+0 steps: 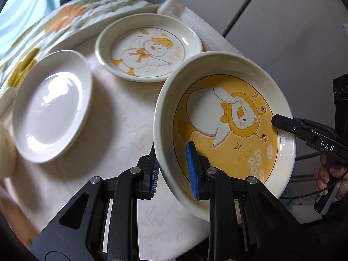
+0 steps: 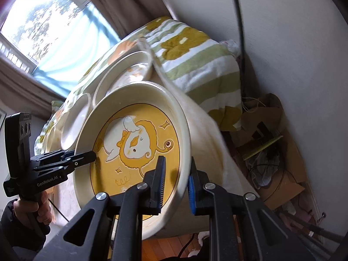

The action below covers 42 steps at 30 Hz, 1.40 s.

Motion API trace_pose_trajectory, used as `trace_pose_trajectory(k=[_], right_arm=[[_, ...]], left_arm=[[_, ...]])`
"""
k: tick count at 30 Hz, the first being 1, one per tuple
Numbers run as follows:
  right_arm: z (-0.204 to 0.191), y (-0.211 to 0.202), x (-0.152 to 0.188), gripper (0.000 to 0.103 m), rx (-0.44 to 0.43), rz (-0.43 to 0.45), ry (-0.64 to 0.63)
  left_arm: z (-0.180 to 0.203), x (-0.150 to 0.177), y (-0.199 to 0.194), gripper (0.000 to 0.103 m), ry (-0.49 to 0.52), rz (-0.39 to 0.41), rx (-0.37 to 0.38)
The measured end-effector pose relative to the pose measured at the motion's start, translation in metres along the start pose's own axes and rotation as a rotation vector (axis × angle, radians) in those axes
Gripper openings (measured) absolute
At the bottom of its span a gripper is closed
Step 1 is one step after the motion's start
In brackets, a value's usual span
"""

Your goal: Organize plates and bowls

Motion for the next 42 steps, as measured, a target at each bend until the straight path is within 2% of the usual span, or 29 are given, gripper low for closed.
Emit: trace_pose_trajectory(k=[4, 8, 10, 12, 14, 15, 18, 19, 21, 24, 29, 34, 42], right_arm=[[-0.020, -0.004, -0.011, 0.017, -0.031, -0.013, -0.064], [-0.071, -0.001, -0.026, 0.017, -0.107, -0.051, -0.211], [-0.081, 0.002, -0.028, 0.017, -0.121, -0.059, -0.236], [-0.118, 0.015, -0.028, 0.017, -0.177, -0.088, -0.311], [-0.142, 0.026, -0.027, 0.017, -0.214, -0.110, -0.350], [-0.142, 0.026, -0.027, 0.017, -0.214, -0.110, -0.350], [-0.189, 0.050, -0.019, 0.017, -0.270, -0.146, -0.412], [-0.189, 0.050, -0.019, 0.017, -0.270, -0.146, -0.412], [-0.224, 0.070, -0.010, 0.017, -0.294, -0.177, -0.453], [-0.250, 0.087, -0.002, 0.017, -0.306, -0.203, -0.487], [-0.276, 0.115, 0.012, 0.017, -0.303, -0.239, -0.508], [-0.285, 0.137, 0.023, 0.017, -0.293, -0.244, -0.505], [-0.286, 0.143, 0.031, 0.017, -0.279, -0.210, -0.503]], left_arm=[[-0.021, 0.013, -0.035, 0.021, -0.095, 0.046, -0.023], [-0.056, 0.029, -0.069, 0.021, -0.200, 0.100, -0.063], [-0.074, 0.044, -0.087, 0.021, -0.258, 0.121, -0.083], [-0.095, 0.061, -0.103, 0.021, -0.314, 0.137, -0.104], [-0.119, 0.073, -0.115, 0.021, -0.360, 0.148, -0.128], [-0.130, 0.082, -0.122, 0.021, -0.383, 0.152, -0.140], [-0.165, 0.107, -0.136, 0.021, -0.448, 0.158, -0.161], [-0.178, 0.109, -0.135, 0.021, -0.466, 0.155, -0.168], [-0.200, 0.123, -0.139, 0.021, -0.501, 0.150, -0.180], [-0.230, 0.139, -0.139, 0.021, -0.543, 0.141, -0.184], [-0.270, 0.162, -0.126, 0.021, -0.590, 0.119, -0.173], [-0.289, 0.166, -0.107, 0.021, -0.598, 0.111, -0.161], [-0.299, 0.170, -0.099, 0.021, -0.568, 0.134, -0.160]])
Point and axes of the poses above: each gripper's, at about its wrist camera, not at the fingertips, and y roughly the way its jaws point, z to its right, x to its underside, the point moved 5 cm from there along y, roughly the way its jaws point, and after that the axes turned 14 degrees about -y, right-handed, at the moved point
